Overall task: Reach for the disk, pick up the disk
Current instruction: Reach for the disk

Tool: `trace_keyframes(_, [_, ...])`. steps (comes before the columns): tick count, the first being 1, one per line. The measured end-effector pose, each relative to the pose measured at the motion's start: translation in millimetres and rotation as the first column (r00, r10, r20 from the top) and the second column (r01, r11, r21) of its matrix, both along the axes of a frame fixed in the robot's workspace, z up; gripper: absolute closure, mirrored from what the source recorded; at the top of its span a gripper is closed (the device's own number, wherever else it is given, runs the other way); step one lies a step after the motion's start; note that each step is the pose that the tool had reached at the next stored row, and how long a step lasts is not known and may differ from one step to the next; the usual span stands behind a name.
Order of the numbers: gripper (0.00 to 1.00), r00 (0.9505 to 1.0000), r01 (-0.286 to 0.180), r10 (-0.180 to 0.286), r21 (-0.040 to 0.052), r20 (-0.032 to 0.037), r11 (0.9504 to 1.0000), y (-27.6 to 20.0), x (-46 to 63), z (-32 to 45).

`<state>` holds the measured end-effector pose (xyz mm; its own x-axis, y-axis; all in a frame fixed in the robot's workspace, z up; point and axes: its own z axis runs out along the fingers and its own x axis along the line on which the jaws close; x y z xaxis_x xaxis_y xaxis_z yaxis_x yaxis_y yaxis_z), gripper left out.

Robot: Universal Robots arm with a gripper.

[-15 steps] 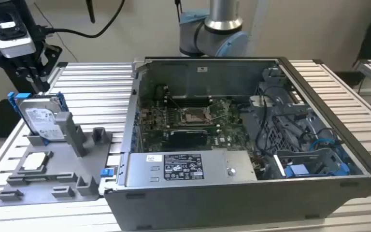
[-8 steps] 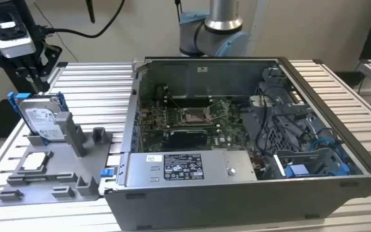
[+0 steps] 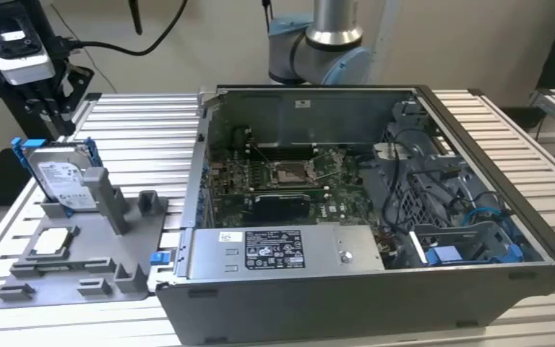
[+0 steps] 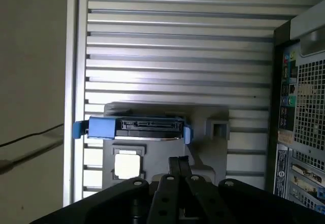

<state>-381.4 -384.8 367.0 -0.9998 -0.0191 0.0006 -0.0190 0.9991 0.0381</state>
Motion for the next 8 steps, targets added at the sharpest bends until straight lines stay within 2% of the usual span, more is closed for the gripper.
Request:
trace_keyframes(5, [1.00,1.0000,0.000,0.000,0.0001,0.0002,1.0000,12.8,-2.3,-0.2])
trace_keyframes(8, [1.00,1.0000,0.000,0.000,0.0000,0.0000,1.0000,17.8,-8.2,-0.2])
